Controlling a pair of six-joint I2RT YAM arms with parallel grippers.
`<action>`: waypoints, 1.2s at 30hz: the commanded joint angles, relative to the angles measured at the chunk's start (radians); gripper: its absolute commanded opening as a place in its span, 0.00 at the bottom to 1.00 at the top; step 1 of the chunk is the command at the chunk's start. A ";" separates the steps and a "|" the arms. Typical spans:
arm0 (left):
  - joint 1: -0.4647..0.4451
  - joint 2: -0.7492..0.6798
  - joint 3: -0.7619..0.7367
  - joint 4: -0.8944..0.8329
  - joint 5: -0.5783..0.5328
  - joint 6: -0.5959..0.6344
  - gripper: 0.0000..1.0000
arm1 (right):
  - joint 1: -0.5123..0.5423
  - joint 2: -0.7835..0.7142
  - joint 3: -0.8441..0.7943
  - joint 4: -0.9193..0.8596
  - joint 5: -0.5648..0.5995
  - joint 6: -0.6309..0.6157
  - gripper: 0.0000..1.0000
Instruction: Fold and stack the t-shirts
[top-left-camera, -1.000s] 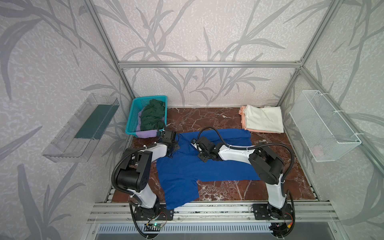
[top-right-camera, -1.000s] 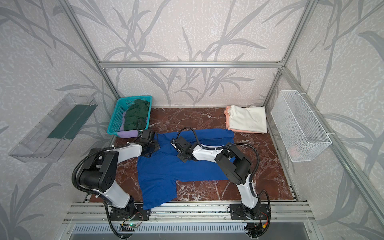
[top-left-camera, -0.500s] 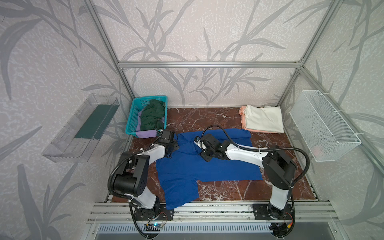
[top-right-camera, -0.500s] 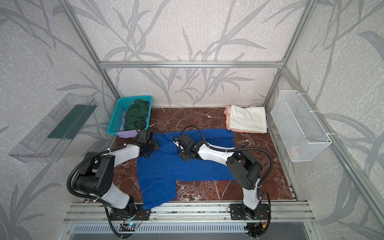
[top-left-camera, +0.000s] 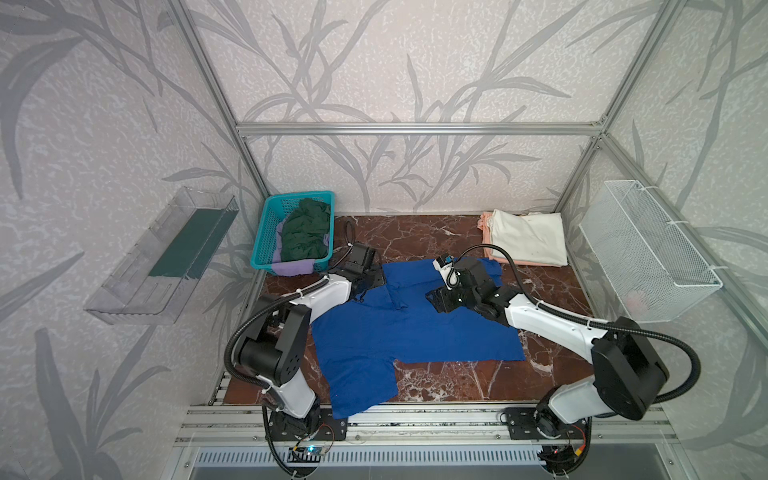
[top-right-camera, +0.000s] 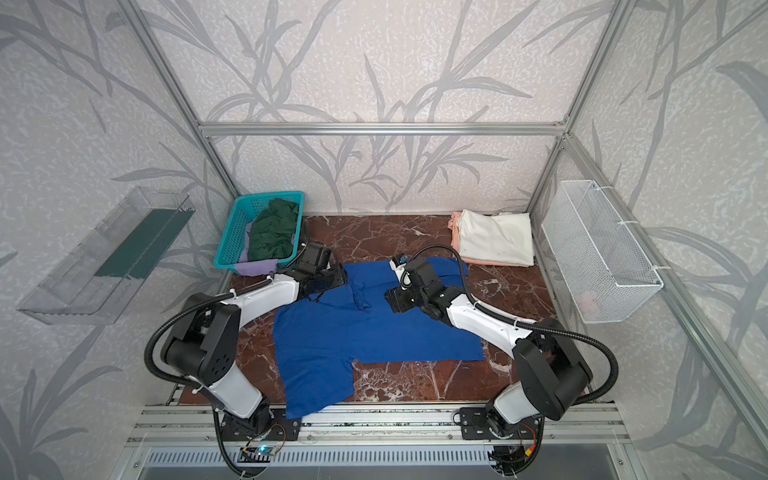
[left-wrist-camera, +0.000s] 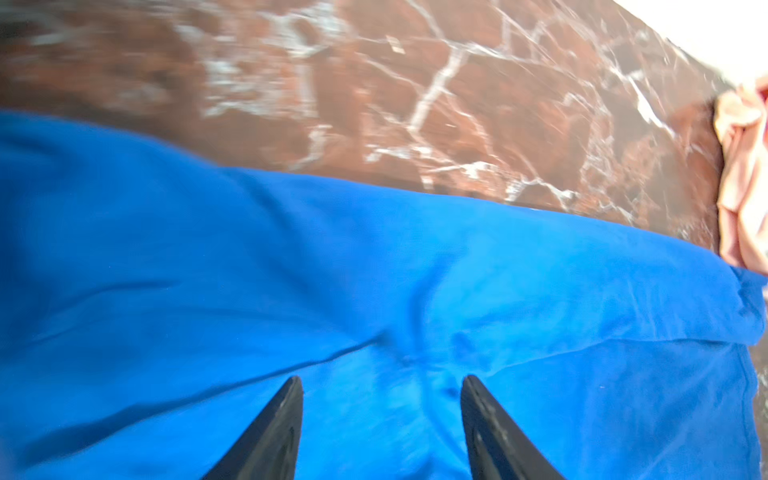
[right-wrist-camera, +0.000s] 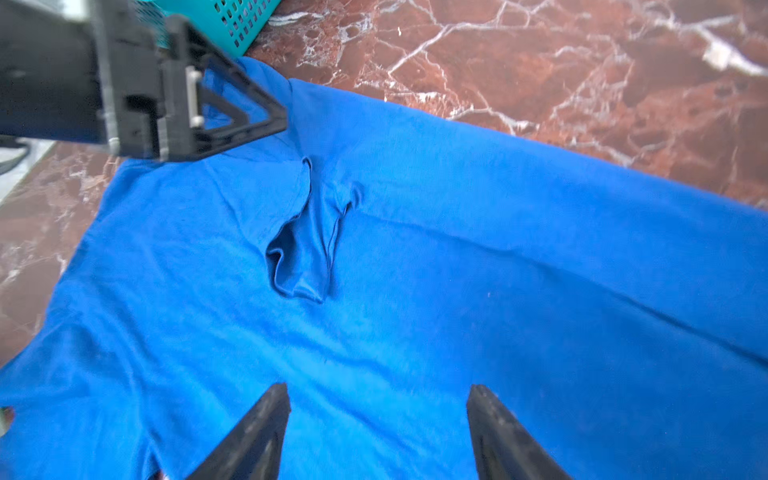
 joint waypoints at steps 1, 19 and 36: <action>-0.018 0.082 0.068 -0.081 -0.052 0.026 0.62 | -0.026 -0.078 -0.046 0.054 -0.045 0.047 0.69; -0.047 0.195 0.129 -0.114 -0.137 0.016 0.48 | -0.074 -0.149 -0.113 0.044 -0.032 0.062 0.71; -0.050 0.086 0.048 -0.104 -0.148 0.014 0.03 | -0.074 -0.103 -0.044 -0.007 -0.055 0.073 0.64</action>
